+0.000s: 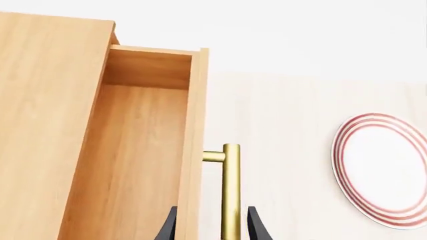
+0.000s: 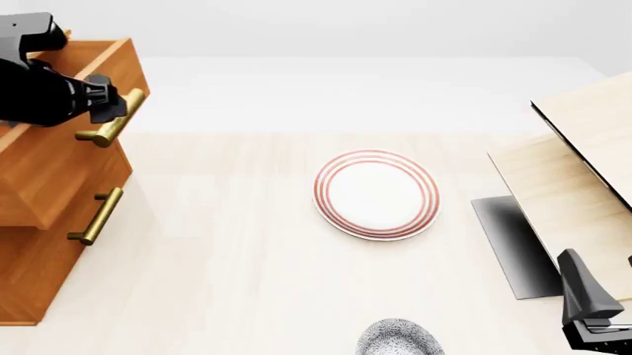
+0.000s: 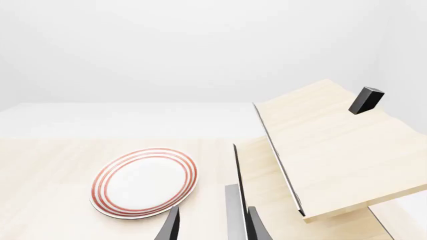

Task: Open the top drawer of the cabinet and put the bowl in it.

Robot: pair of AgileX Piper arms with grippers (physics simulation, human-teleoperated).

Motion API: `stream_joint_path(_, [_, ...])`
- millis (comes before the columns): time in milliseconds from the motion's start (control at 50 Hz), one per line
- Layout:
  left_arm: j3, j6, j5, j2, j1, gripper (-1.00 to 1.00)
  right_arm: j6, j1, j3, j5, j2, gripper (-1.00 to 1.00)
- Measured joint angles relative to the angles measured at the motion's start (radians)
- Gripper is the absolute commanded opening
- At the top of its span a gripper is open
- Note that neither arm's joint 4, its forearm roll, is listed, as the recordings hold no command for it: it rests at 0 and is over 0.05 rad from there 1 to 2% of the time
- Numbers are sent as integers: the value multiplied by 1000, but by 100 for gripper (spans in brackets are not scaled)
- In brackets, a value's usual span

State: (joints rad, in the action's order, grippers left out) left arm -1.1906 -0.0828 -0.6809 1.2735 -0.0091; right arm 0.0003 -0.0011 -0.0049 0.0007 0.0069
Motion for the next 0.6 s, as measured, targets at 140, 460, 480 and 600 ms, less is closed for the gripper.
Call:
stream_joint_path(140, [2, -5, 2, -1, -15, 100, 0, 0, 0, 0, 0, 100])
stream_joint_path(460, [-3, 7, -7, 1, -65, 100, 0, 0, 0, 0, 0, 100])
stream_joint_path(480, [-4, 7, -8, 2, -69, 100, 0, 0, 0, 0, 0, 100])
stream_joint_path(600, [-9, 11, -13, 5, -95, 100, 0, 0, 0, 0, 0, 100])
